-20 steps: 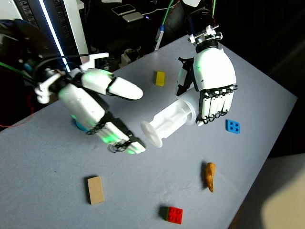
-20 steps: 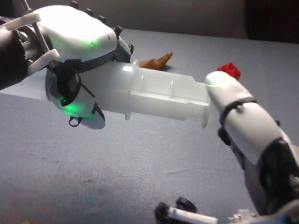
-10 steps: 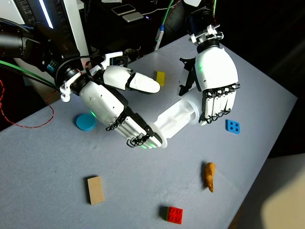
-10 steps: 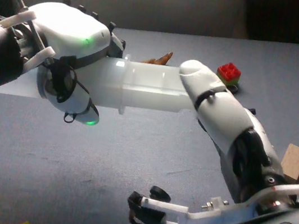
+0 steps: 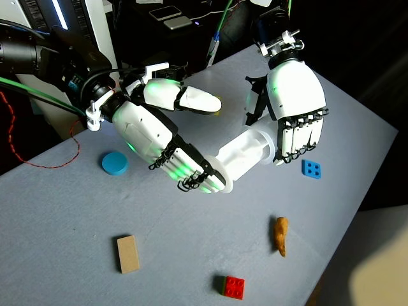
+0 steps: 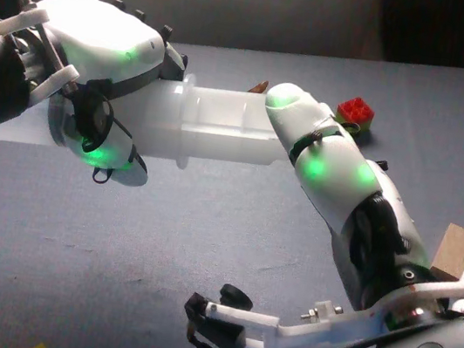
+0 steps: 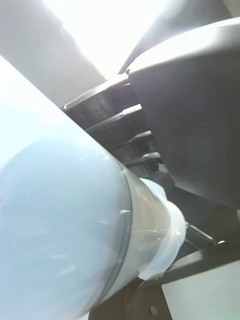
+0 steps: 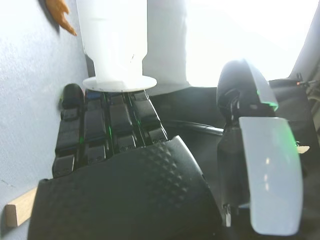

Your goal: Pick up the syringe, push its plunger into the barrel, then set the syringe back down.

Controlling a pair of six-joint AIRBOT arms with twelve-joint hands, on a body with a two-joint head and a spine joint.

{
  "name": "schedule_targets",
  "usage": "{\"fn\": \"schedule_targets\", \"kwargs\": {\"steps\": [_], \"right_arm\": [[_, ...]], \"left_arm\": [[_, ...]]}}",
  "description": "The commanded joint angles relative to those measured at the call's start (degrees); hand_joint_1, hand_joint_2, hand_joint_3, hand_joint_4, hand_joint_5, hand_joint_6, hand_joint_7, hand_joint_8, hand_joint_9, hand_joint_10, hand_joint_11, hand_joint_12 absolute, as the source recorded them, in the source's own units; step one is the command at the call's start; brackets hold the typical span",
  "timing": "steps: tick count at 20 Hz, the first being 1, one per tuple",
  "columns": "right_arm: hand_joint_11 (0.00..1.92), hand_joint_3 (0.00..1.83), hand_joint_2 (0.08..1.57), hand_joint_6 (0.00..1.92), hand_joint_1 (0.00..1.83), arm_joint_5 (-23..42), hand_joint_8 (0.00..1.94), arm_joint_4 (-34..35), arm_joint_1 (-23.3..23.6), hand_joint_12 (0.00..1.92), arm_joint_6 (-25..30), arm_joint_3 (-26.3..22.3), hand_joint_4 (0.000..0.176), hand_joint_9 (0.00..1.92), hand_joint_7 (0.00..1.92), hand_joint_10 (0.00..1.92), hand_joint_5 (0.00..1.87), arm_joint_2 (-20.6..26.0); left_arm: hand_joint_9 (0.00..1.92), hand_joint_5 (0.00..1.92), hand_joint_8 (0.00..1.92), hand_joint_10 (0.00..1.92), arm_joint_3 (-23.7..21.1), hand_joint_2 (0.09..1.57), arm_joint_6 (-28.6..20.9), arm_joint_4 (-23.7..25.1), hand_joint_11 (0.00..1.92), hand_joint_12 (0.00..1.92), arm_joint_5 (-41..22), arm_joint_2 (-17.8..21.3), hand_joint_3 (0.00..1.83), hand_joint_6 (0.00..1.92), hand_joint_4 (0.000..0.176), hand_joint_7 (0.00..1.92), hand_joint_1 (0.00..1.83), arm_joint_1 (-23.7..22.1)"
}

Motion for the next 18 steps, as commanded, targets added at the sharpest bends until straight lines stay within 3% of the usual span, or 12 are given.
{"fn": "schedule_targets", "kwargs": {"steps": [1,6,13,18], "right_arm": [[0.00,0.00,1.10,0.00,0.07,-2.44,0.00,-9.61,1.19,0.25,-0.32,-0.62,0.000,0.04,0.04,0.00,0.05,-1.08],[0.00,0.00,1.10,0.00,0.07,-3.07,0.00,-9.95,1.55,0.26,-1.28,-0.62,0.000,0.05,0.04,0.00,0.05,-2.06],[0.00,0.00,1.09,0.00,0.09,-3.66,0.00,-11.66,2.01,0.34,-2.49,-0.64,0.000,0.05,0.04,0.00,0.06,-4.17],[0.00,0.00,1.11,0.00,0.07,-4.53,0.00,-12.34,2.21,0.25,-2.97,-0.65,0.000,0.04,0.04,0.00,0.05,-5.43]], "left_arm": [[1.00,0.98,1.03,0.99,-0.16,1.10,-0.70,2.59,0.81,1.54,2.88,-0.30,0.00,0.84,0.000,0.92,1.49,-1.45],[1.04,0.94,1.04,0.92,-0.42,1.09,0.74,2.59,0.86,1.50,1.93,-0.30,0.00,0.88,0.000,0.92,1.50,-1.46],[1.00,0.93,1.03,0.99,-0.80,1.10,0.94,2.60,0.80,1.55,1.34,-0.22,0.00,0.89,0.000,0.93,1.50,-0.52],[1.03,0.94,1.01,0.95,-0.88,1.09,0.97,2.60,0.82,1.54,1.19,-0.15,0.00,0.87,0.000,0.94,1.50,-0.53]]}}
